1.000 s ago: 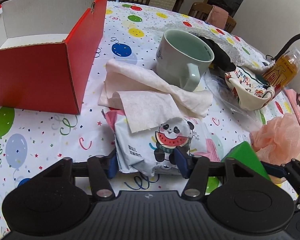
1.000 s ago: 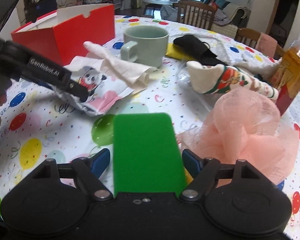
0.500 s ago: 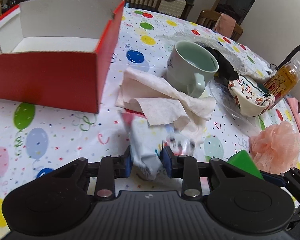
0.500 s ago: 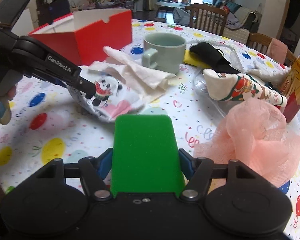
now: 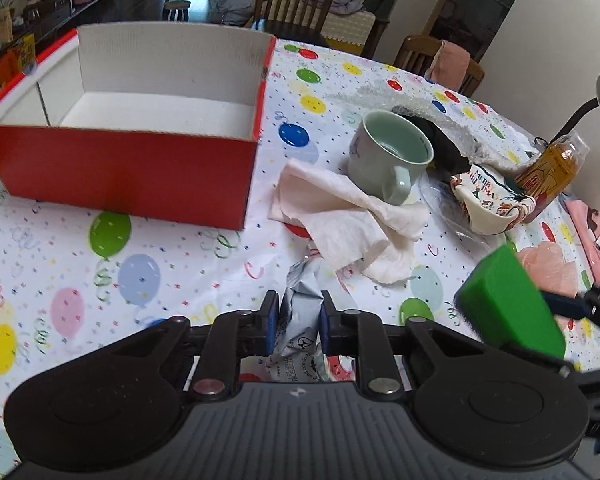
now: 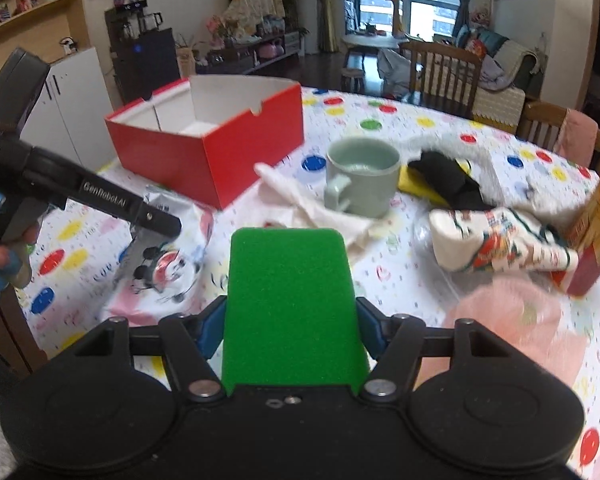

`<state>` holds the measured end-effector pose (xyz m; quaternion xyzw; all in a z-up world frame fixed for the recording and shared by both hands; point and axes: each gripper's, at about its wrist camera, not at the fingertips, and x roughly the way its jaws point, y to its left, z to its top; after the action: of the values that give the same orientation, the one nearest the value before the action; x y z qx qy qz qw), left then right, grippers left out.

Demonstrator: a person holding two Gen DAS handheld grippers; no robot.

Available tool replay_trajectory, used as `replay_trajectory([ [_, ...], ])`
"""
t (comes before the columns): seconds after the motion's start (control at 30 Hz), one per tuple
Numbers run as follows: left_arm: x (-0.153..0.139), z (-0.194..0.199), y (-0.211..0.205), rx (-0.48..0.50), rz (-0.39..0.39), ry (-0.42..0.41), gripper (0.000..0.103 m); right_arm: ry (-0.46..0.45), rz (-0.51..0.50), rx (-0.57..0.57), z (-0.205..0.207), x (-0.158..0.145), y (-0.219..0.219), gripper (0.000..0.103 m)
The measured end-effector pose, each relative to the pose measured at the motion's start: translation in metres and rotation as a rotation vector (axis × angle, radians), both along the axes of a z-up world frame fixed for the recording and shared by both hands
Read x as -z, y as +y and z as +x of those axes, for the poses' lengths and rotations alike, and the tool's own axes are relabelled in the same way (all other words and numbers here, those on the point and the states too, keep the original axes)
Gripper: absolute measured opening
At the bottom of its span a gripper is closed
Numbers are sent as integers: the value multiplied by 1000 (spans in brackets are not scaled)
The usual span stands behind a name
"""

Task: Organize soft objects
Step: 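Carry the sponge and wipe pack into the red box and open both grippers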

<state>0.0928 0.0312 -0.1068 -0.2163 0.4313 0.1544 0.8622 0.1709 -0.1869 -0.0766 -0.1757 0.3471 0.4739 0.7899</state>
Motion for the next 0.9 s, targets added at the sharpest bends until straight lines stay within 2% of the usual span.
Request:
replay_trajectory([
  [0.4,-42,-17,39,47,-21,-81,17,-7,33,16,7,-34,37,65],
  [0.9,-89,-16,129,83,-19,-149,17,-57,47,31,6,-73,129,65],
])
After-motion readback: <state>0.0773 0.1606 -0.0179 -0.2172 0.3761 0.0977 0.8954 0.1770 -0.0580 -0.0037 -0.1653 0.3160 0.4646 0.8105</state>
